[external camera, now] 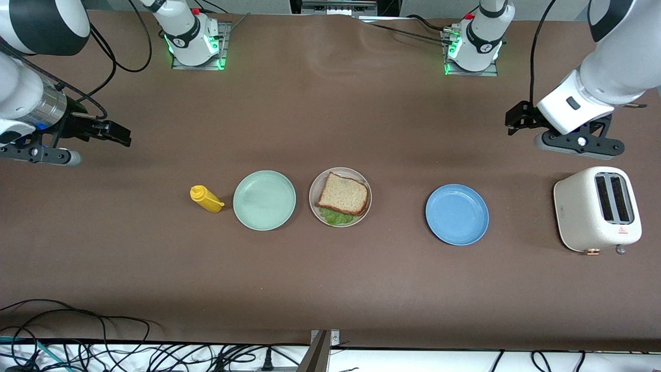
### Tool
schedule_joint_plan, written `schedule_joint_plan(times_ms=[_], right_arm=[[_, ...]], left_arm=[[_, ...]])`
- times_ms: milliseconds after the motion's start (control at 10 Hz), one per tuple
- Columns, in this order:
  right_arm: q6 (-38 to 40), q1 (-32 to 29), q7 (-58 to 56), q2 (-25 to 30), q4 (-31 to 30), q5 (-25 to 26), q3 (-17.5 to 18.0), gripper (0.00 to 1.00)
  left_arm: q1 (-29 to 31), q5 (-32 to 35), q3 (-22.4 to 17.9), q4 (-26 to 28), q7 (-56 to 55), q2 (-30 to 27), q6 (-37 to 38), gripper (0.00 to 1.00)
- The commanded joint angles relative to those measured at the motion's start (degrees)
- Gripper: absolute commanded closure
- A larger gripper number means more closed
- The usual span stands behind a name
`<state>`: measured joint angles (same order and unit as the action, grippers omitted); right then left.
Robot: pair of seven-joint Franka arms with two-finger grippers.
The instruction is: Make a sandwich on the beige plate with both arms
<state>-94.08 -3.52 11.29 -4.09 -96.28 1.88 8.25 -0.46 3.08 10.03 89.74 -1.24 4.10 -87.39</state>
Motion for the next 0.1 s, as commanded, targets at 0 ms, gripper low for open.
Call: schedule_joint_plan(times_ms=[0], right_arm=[[1.4,0.1,-0.2,0.0,1.2,0.5,-0.2,0.0]], left_arm=[[1.2,0.6,0.6,2.8,-0.1,-2.3,-1.4,0.0]])
